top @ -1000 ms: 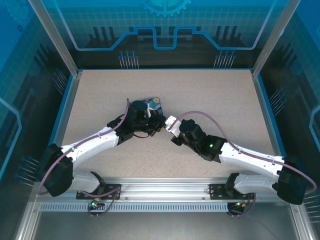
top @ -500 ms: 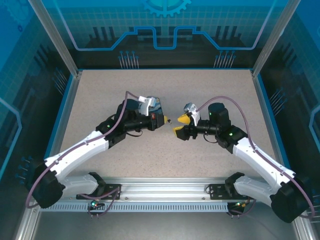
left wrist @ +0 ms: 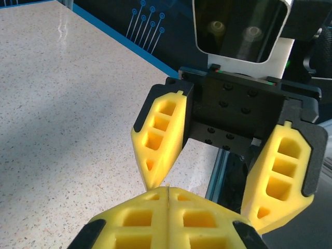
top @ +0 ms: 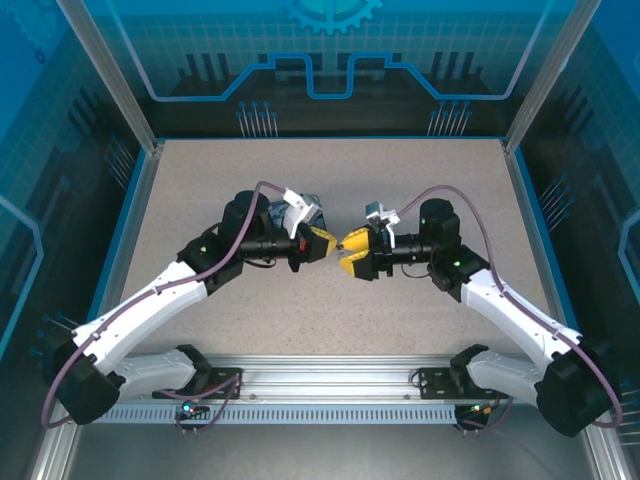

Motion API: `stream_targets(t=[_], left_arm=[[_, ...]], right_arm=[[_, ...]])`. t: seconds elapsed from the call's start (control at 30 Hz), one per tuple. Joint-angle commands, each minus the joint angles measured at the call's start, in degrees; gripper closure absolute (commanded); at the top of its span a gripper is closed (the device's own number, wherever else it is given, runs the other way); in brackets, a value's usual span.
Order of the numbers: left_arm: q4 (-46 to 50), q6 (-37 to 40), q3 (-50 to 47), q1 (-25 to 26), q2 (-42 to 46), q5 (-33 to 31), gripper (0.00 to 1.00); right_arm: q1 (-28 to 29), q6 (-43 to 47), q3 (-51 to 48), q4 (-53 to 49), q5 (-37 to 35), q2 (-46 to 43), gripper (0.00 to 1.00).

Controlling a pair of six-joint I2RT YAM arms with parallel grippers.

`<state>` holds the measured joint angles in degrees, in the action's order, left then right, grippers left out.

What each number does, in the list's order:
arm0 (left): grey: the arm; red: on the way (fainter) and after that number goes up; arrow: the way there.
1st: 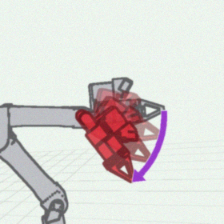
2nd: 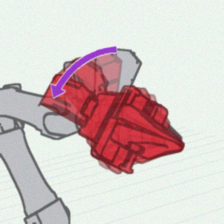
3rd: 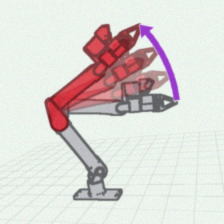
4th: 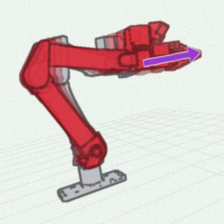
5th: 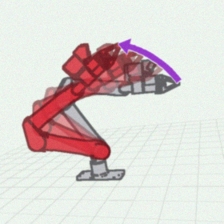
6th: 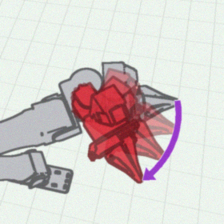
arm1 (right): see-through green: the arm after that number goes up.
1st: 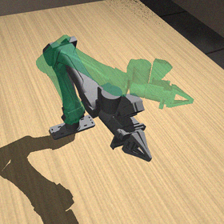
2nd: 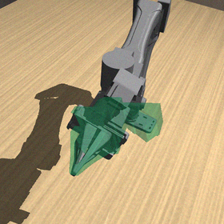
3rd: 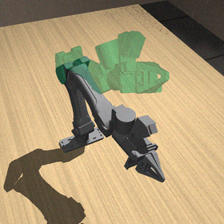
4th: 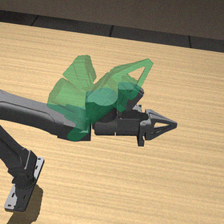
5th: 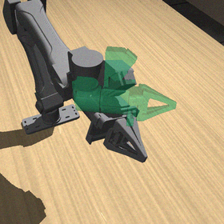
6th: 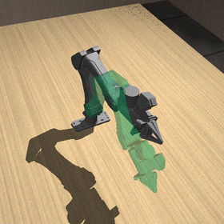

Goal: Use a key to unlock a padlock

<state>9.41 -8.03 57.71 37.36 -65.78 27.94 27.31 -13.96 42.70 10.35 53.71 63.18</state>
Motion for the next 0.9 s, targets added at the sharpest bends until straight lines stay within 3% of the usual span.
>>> stream_targets(t=[0.0, 0.43, 0.7, 0.87], left_arm=[[1.07, 2.48, 2.05, 0.51, -0.80, 2.90, 1.00], [1.93, 3.08, 2.67, 0.51, -1.30, 2.86, 1.00], [2.64, 3.74, 2.67, 0.50, -1.19, 2.10, 1.00], [2.18, 3.37, 2.50, 0.40, -0.91, 0.81, 1.00]], right_arm=[[-0.60, -1.25, 1.33, 1.37, 2.59, 1.05, 0.47], [-0.77, -0.38, 1.90, -0.23, 0.73, 0.83, 0.83], [-1.53, -0.28, 0.64, -0.50, -0.43, -0.72, 0.99], [-1.56, 1.66, 0.77, -4.01, -1.18, -1.63, 1.00]])
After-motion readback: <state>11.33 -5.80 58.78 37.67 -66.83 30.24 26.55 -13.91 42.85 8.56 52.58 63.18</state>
